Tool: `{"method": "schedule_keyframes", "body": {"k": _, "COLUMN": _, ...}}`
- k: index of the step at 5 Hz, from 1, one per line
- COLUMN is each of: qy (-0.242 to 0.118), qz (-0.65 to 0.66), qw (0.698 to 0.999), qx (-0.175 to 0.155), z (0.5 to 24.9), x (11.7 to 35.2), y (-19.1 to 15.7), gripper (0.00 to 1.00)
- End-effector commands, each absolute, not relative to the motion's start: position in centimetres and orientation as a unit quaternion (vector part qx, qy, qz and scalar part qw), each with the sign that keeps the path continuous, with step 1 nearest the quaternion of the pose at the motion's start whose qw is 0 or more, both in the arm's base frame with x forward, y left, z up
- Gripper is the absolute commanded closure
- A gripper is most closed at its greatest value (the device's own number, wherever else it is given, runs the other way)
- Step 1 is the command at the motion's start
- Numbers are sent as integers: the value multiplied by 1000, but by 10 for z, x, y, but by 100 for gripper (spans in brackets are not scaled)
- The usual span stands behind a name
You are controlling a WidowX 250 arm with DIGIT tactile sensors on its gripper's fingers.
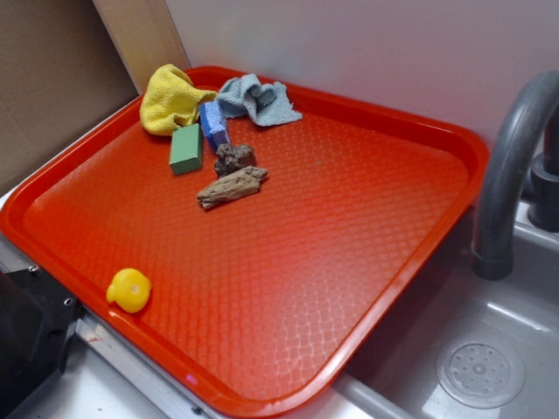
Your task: Grab the blue cloth.
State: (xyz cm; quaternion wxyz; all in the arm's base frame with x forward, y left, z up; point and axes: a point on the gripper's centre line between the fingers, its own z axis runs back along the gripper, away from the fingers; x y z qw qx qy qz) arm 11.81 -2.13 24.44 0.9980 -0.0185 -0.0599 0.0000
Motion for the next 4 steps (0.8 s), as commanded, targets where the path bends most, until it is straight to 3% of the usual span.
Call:
{"method": "schedule_keyframes", "body": {"k": 1, "qy": -60, "qz": 0, "qw": 998, "qx": -19, "z": 244, "x": 118, "y": -21, "gripper": 0}}
{"method": "schedule_keyframes", "body": {"k": 2, "qy": -160, "qz": -87, "qw": 983, "qx": -3, "z": 211, "x": 168, "y": -15, "gripper": 0}}
{"method": "schedule_keyframes", "body": {"k": 3, "qy": -215, "qz": -64, "qw": 974, "qx": 21, "z": 192, "x": 221, "y": 3, "gripper": 0}}
{"method": "schedule_keyframes", "body": {"k": 4, "qy": -225, "qz": -54, "qw": 973, "qx": 7, "z": 164, "x": 271, "y": 12, "gripper": 0}}
